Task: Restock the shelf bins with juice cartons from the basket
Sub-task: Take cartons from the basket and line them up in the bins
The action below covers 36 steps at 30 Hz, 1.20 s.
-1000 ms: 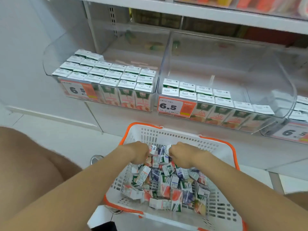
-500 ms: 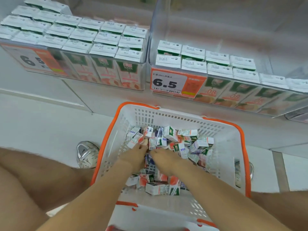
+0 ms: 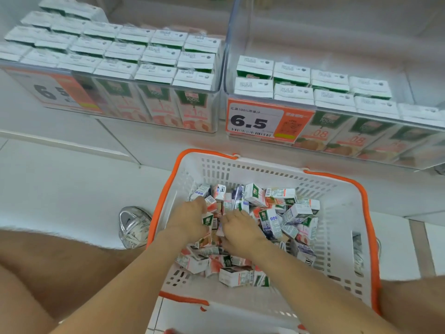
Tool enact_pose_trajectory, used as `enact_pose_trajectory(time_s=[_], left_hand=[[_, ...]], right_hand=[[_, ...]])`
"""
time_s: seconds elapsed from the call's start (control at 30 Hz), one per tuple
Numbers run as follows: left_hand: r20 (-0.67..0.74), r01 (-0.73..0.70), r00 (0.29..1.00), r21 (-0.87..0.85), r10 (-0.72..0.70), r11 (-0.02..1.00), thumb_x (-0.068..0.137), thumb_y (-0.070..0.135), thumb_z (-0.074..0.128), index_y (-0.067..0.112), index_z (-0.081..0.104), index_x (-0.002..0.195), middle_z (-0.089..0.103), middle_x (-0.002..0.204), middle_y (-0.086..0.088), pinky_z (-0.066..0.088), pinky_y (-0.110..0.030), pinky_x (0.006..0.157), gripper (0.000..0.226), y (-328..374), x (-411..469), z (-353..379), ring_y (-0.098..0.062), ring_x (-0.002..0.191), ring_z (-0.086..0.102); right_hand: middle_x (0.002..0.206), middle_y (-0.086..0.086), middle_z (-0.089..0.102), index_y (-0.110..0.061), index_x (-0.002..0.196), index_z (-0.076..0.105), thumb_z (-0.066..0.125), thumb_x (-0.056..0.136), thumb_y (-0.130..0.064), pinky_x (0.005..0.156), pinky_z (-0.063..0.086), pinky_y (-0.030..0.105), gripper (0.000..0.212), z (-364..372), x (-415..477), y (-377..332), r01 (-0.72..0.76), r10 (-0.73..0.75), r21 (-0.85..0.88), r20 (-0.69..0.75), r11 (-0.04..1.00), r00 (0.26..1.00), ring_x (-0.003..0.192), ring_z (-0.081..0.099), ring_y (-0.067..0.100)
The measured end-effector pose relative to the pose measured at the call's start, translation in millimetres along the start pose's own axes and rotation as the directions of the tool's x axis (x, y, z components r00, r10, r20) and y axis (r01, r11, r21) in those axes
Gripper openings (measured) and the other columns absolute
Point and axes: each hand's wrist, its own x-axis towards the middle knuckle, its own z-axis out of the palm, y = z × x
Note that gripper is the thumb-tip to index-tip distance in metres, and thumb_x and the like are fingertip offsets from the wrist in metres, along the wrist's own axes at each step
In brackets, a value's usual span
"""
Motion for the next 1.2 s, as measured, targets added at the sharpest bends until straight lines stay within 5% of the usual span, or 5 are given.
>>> enact_pose_trajectory(time_s=[0.27, 0.7, 0.83, 1.0, 1.2], left_hand=[[0.045, 0.017, 0.999, -0.506, 0.007, 0.863, 0.088, 0.008, 0.072, 0.018, 0.062, 0.119, 0.068, 0.089, -0.008, 0.053, -0.029, 0.059, 0.034, 24, -25, -57, -0.019, 0.069, 0.069], [-0.025, -0.115, 0.992, -0.623, 0.128, 0.774, 0.089, 0.026, 0.075, 0.020, 0.058, 0.123, 0.076, 0.074, -0.012, 0.058, -0.037, 0.073, 0.039, 57, -98, -136, -0.018, 0.071, 0.071], [-0.111, -0.201, 0.979, -0.671, 0.172, 0.714, 0.090, 0.027, 0.082, 0.015, 0.068, 0.114, 0.073, 0.082, -0.023, 0.059, -0.039, 0.071, 0.030, 71, -127, -157, -0.024, 0.068, 0.071], [-0.146, -0.282, 0.958, -0.654, 0.249, 0.702, 0.089, 0.026, 0.083, 0.017, 0.072, 0.112, 0.079, 0.092, -0.013, 0.062, -0.044, 0.077, 0.027, 95, -155, -167, -0.025, 0.077, 0.074], [-0.236, -0.403, 0.914, -0.629, 0.330, 0.665, 0.094, 0.022, 0.077, 0.017, 0.069, 0.113, 0.077, 0.081, -0.003, 0.061, -0.040, 0.075, 0.022, 136, -175, -186, -0.015, 0.071, 0.072]], right_hand=[[0.071, 0.007, 0.062, -0.026, 0.114, 0.059, 0.065, 0.097, -0.026, 0.062, 0.053, 0.042, 0.018, -94, -44, 29, -0.117, 0.390, 0.906, -0.057, 0.408, 0.919, 0.053, 0.059, 0.020], [0.094, 0.015, 0.061, -0.004, 0.105, 0.059, 0.067, 0.094, -0.011, 0.092, 0.062, 0.049, 0.016, -196, -118, 31, -0.157, 0.318, 0.908, 0.292, -0.389, 0.902, 0.082, 0.070, 0.031], [0.112, 0.020, 0.065, 0.001, 0.117, 0.066, 0.071, 0.090, -0.009, 0.094, 0.059, 0.047, 0.029, -218, -146, 32, -0.192, 0.193, 0.908, 0.279, -0.373, 0.941, 0.091, 0.069, 0.033], [0.116, 0.019, 0.070, 0.001, 0.124, 0.073, 0.068, 0.074, -0.006, 0.086, 0.047, 0.042, 0.051, -260, -175, 32, -0.216, -0.032, 0.961, 0.225, 0.174, 0.974, 0.099, 0.056, 0.025], [0.108, 0.022, 0.073, -0.003, 0.116, 0.077, 0.064, 0.071, -0.001, 0.085, 0.054, 0.038, 0.047, -324, -224, 51, -0.077, 0.083, 0.977, 0.062, 0.197, 0.995, 0.090, 0.064, 0.024]])
